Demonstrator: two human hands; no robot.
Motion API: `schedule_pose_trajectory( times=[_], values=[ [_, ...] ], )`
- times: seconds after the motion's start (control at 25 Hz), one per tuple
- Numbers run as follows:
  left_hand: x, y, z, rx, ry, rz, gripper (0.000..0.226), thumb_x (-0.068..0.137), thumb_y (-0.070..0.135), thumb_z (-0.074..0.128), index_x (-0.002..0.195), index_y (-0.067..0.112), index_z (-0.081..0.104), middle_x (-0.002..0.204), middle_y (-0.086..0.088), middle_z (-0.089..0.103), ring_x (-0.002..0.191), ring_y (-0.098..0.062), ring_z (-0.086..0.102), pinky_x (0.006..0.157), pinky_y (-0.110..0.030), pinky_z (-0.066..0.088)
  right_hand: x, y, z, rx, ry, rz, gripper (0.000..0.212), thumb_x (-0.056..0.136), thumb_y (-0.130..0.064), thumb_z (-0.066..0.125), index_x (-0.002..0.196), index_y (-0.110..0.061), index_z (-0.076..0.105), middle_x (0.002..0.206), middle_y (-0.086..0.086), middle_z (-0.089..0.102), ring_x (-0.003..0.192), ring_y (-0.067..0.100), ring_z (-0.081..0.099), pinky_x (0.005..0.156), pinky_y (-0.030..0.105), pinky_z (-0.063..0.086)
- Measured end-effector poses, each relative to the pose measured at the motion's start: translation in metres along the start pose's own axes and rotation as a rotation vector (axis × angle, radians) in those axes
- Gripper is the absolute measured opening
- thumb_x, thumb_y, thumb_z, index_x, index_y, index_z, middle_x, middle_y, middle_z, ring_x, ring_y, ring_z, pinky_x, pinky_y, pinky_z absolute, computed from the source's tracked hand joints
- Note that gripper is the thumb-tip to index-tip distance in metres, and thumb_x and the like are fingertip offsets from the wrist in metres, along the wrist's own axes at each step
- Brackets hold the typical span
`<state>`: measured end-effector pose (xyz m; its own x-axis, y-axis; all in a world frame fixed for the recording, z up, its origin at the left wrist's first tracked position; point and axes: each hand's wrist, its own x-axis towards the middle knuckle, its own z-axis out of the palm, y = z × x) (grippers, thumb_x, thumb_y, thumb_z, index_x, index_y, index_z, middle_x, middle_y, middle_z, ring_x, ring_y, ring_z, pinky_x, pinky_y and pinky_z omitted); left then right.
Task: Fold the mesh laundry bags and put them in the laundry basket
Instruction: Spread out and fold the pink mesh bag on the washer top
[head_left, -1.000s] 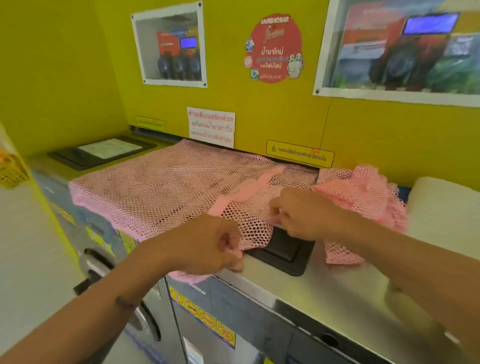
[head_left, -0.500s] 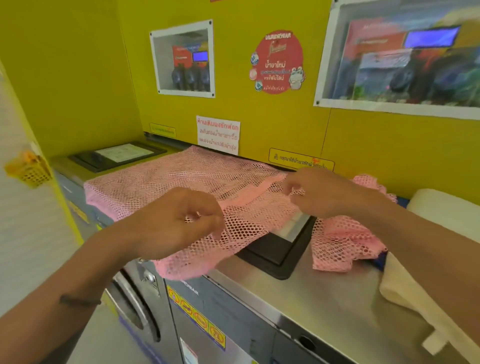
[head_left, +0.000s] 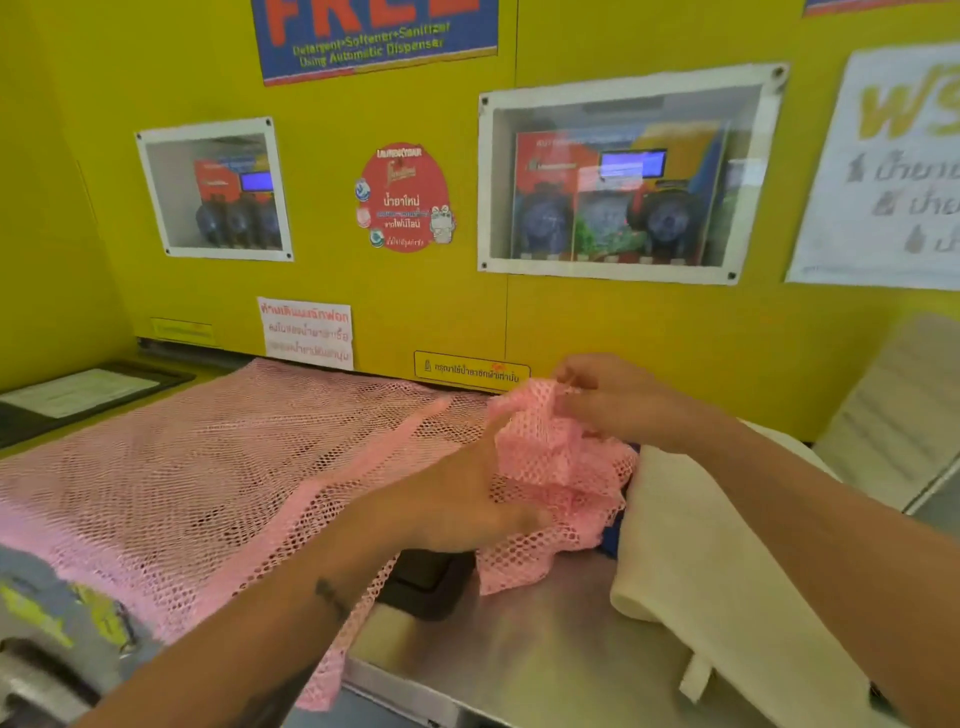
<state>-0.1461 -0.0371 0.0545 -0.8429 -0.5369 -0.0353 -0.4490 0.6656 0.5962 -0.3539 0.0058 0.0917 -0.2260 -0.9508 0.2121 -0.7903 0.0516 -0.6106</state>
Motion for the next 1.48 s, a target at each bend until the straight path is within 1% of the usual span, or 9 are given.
schedule_pose_trajectory(
  times=[0.16,0.32,0.44,0.64,0.88,1.0,1.16,1.36,1.48],
  values=[
    [0.029,0.001,0.025,-0.07,0.125,-0.028,0.121,0.084,0.022,0.07,0.145,0.037,-0.033,0.108,0.0,0.068,0.088,-0.013,0.065,0.081,-0.034,0.055,0.0,-0.011,-0.02,0.12,0.361,-0.089,0.004,0.095,-0.019,0.059,0.094,-0.021,0.063,0.091,0.001,0.063,0.077,0.016,0.057,0.058,0.027,0.041],
    [0.039,0.003,-0.013,-0.187,0.506,0.058,0.091,0.084,-0.007,0.053,0.152,0.04,0.016,0.09,-0.002,0.061,0.068,-0.017,0.057,0.052,-0.028,0.045,-0.012,0.002,-0.032,0.08,-0.174,0.117,0.046,0.092,-0.019,0.062,0.135,-0.031,0.049,0.125,-0.006,0.054,0.107,0.016,0.058,0.088,0.035,0.054],
    [0.042,0.006,-0.079,-0.296,0.835,0.093,0.067,0.079,-0.018,0.039,0.123,0.03,0.056,0.09,-0.001,0.06,0.069,-0.016,0.051,0.042,-0.021,0.04,-0.016,0.003,-0.018,-0.073,-0.574,0.1,0.082,0.085,-0.001,0.068,0.149,-0.031,0.026,0.134,-0.009,0.047,0.115,0.01,0.047,0.086,0.013,0.048],
    [0.027,-0.004,-0.174,0.013,1.103,0.256,0.046,0.083,-0.01,0.037,0.109,0.018,0.063,0.084,0.0,0.063,0.069,-0.012,0.051,0.054,-0.022,0.035,0.007,0.003,0.021,-0.136,-0.54,-0.033,0.103,0.087,-0.017,0.074,0.157,-0.029,0.0,0.148,-0.019,0.026,0.134,0.007,0.033,0.096,0.006,0.031],
    [0.008,-0.075,-0.178,0.274,0.938,0.224,0.031,0.095,-0.002,0.044,0.11,0.018,0.063,0.109,-0.003,0.065,0.076,-0.004,0.057,0.066,-0.012,0.042,0.044,-0.043,0.049,0.22,-0.314,0.044,0.089,0.079,-0.021,0.071,0.15,-0.043,0.022,0.137,0.004,0.054,0.121,0.026,0.054,0.1,0.042,0.047],
    [0.006,-0.12,-0.169,0.335,0.434,-0.086,0.032,0.098,0.016,0.046,0.124,0.032,0.057,0.143,0.001,0.05,0.119,-0.019,0.054,0.093,-0.027,0.043,0.054,-0.058,0.091,-0.371,-0.403,-0.096,0.085,0.078,-0.022,0.073,0.149,-0.031,0.027,0.139,-0.001,0.052,0.118,0.023,0.056,0.095,0.04,0.051],
    [-0.007,-0.157,-0.137,0.431,-0.152,-0.252,0.063,0.086,0.041,0.055,0.145,0.044,0.034,0.154,0.011,0.033,0.14,-0.018,0.034,0.114,-0.047,0.029,0.087,-0.076,0.075,-0.27,-0.04,-0.121,0.047,0.08,-0.015,0.071,0.124,-0.026,0.058,0.119,-0.002,0.06,0.105,0.021,0.059,0.076,0.031,0.05],
    [0.022,-0.193,-0.156,0.359,0.219,-0.136,0.023,0.097,0.02,0.047,0.107,0.024,0.067,0.121,0.001,0.063,0.104,-0.018,0.056,0.082,-0.029,0.041,0.104,-0.079,0.055,-0.842,-0.223,0.28,0.018,0.09,-0.029,0.058,0.097,-0.013,0.062,0.098,0.001,0.061,0.081,0.019,0.059,0.071,0.034,0.047],
    [0.046,-0.196,-0.213,0.207,0.624,-0.107,0.03,0.097,0.014,0.044,0.111,0.017,0.071,0.115,-0.002,0.064,0.109,-0.026,0.059,0.083,-0.029,0.041,0.115,-0.075,0.036,-0.873,0.077,0.363,0.02,0.095,-0.025,0.049,0.108,-0.013,0.059,0.105,0.008,0.062,0.093,0.029,0.06,0.076,0.038,0.048]
  ],
)
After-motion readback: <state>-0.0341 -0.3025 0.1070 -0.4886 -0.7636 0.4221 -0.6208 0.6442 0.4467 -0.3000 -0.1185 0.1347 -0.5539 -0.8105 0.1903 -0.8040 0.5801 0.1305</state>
